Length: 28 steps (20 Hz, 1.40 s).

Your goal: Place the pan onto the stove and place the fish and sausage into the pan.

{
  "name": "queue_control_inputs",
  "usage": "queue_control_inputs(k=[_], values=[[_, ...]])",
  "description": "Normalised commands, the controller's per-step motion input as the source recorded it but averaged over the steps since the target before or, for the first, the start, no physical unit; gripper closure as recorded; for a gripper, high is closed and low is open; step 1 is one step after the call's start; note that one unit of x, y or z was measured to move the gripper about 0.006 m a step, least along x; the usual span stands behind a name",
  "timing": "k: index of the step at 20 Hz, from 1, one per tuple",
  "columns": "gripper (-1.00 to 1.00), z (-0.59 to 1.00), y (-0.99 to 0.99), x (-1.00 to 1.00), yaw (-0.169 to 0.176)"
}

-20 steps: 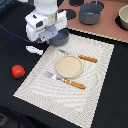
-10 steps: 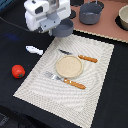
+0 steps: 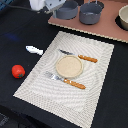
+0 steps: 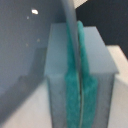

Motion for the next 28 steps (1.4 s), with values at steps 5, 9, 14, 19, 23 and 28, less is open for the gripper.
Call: queue_control_inputs(k=[5, 9, 14, 19, 23, 28], values=[[1.00, -0.01, 0.70, -0.23, 0.054], [1.00, -0.11, 0.52, -0.15, 0.048], [1.00, -0.25, 0.26, 0.00, 0.034], [1.00, -0.36, 0.15, 0.01, 0.023], [1.00, -0.32, 0.18, 0.03, 0.016], [1.00, -0.22, 0.29, 0.12, 0.008]])
